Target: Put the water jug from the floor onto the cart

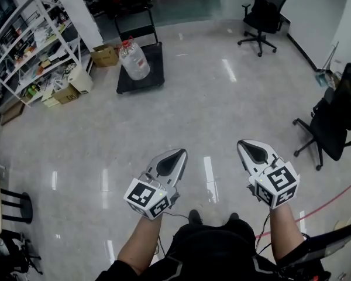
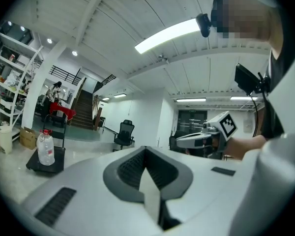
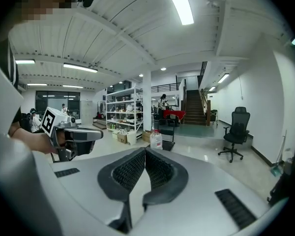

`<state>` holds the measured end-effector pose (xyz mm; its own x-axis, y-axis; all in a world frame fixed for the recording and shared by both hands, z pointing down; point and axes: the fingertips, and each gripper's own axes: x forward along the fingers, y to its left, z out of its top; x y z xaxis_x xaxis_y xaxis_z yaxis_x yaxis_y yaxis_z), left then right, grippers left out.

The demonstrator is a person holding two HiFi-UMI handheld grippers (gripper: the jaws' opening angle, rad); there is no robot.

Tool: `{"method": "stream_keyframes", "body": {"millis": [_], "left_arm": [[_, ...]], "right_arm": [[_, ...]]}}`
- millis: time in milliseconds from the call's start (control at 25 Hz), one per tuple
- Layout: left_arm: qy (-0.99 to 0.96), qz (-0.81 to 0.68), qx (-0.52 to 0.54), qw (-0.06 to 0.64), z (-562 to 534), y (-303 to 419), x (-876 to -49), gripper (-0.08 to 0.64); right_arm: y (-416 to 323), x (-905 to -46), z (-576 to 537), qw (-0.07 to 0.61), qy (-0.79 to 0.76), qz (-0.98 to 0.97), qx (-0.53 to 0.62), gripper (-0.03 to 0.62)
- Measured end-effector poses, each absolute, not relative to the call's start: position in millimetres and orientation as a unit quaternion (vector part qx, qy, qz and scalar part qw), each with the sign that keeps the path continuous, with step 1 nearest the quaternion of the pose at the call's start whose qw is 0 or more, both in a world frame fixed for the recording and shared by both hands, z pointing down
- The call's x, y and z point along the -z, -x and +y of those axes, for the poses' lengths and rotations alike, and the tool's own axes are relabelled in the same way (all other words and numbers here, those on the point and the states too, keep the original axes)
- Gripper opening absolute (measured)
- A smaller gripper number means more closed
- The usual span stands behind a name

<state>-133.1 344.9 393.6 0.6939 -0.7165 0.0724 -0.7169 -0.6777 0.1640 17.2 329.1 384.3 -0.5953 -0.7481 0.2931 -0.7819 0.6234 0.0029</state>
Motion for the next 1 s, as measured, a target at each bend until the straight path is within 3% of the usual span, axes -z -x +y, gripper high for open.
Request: {"method": "stream_keyframes", "body": {"millis": [280, 720, 1000], "left_arm": [[-0.907, -0.411, -0.015, 0.089, 397, 96, -396, -0.009], [-0.897, -0.429, -0.031, 0.104, 495, -22, -396, -0.009], [-0.902, -0.420, -0.038, 0.096, 548, -30, -385, -0.009]], "right_arm": [[-61, -392, 382, 0.119, -0.419, -0.897, -0.076, 0.003], [-176, -398, 480, 0.119, -0.395, -0.908, -0.074, 0.003], [-172, -391, 524, 0.109, -0.390, -0.911, -0.075, 0.003]]}}
